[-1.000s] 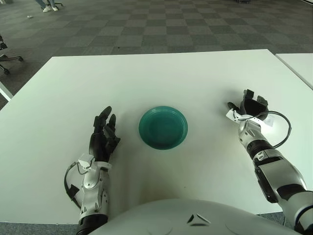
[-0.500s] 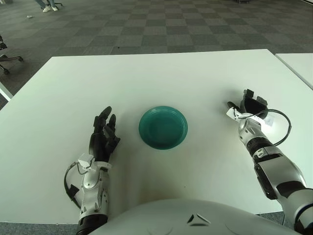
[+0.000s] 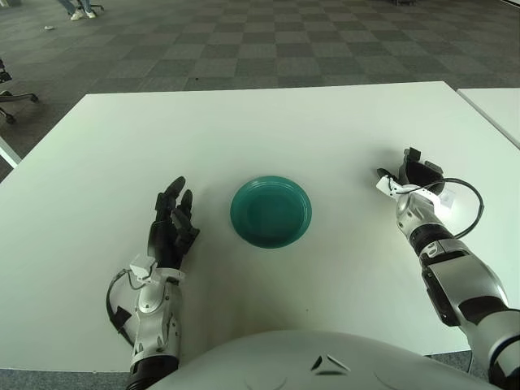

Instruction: Put the charger into the plate.

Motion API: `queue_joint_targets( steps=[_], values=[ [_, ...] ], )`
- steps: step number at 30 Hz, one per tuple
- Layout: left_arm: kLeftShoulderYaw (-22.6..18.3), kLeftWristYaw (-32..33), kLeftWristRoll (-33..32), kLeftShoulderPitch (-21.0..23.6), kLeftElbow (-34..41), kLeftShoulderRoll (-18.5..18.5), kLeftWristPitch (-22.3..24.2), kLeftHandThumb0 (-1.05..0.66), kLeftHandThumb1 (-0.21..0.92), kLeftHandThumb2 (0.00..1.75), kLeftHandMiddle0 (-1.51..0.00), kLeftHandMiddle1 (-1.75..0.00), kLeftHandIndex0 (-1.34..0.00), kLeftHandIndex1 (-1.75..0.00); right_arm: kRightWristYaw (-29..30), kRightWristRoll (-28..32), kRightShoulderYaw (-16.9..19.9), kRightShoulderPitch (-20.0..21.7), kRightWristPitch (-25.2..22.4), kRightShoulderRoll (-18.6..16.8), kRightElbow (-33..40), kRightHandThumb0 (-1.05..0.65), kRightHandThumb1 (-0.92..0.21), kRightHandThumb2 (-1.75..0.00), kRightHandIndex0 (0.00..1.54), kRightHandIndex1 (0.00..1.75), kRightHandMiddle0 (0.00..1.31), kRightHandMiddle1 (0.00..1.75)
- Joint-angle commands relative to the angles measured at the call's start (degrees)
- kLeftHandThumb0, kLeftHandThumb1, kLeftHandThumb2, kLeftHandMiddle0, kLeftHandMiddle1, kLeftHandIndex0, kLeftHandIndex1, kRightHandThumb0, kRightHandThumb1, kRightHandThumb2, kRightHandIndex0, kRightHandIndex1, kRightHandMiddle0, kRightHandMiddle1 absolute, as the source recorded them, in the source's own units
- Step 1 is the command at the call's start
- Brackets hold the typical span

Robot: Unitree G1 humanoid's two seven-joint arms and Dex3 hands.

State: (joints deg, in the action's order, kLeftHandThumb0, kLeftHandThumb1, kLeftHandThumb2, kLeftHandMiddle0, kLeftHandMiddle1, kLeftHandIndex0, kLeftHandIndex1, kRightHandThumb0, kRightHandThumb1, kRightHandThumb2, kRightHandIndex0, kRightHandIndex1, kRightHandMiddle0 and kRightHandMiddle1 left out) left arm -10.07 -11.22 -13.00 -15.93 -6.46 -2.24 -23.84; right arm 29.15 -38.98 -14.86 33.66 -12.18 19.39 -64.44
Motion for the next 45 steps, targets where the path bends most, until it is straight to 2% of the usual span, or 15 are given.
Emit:
queue_joint_targets(
  steps=[1, 10, 19, 23, 45],
  values=[
    [-0.39, 0.65, -0.42, -1.09, -1.49, 0.34, 2.35, -0.93, 0.92, 1.04, -0.3, 0.0, 0.0, -0.72, -13.51, 3.65, -1.36, -11.74, -2.72, -7.63, -10.25, -1.02, -0.92, -0.64, 0.33, 0.02, 0.0, 0.44],
    [-0.35, 0.75, -0.37, -1.05, -1.24, 0.32, 2.55, -0.93, 0.92, 1.04, -0.3, 0.0, 0.0, -0.72, -17.19, 3.58, -1.63, -11.0, -2.73, -7.17, -10.48, -1.05, -0.92, -0.67, 0.29, 0.0, 0.0, 0.35],
    [-0.43, 0.69, -0.47, -1.07, -1.12, 0.42, 2.67, -0.93, 0.92, 1.04, -0.3, 0.0, 0.0, -0.72, -21.53, 2.98, -2.83, -11.6, -0.32, -5.7, -9.09, -1.05, -0.92, -0.65, 0.27, 0.0, 0.0, 0.19],
    [-0.46, 0.68, -0.51, -1.06, -1.05, 0.46, 2.75, -0.93, 0.92, 1.04, -0.3, 0.0, 0.0, -0.72, -20.43, 1.66, -4.42, -12.28, 0.93, -4.55, -7.81, -1.05, -0.92, -0.67, 0.28, 0.01, 0.0, 0.23],
    [-0.76, 0.45, -0.84, -1.0, -1.0, 0.78, 2.96, -0.93, 0.92, 1.04, -0.3, 0.0, 0.0, -0.72, -20.05, 2.15, -5.07, -13.46, 0.97, -3.05, -4.27, -1.05, -0.92, -0.72, 0.26, 0.0, 0.0, 0.24]
  ],
)
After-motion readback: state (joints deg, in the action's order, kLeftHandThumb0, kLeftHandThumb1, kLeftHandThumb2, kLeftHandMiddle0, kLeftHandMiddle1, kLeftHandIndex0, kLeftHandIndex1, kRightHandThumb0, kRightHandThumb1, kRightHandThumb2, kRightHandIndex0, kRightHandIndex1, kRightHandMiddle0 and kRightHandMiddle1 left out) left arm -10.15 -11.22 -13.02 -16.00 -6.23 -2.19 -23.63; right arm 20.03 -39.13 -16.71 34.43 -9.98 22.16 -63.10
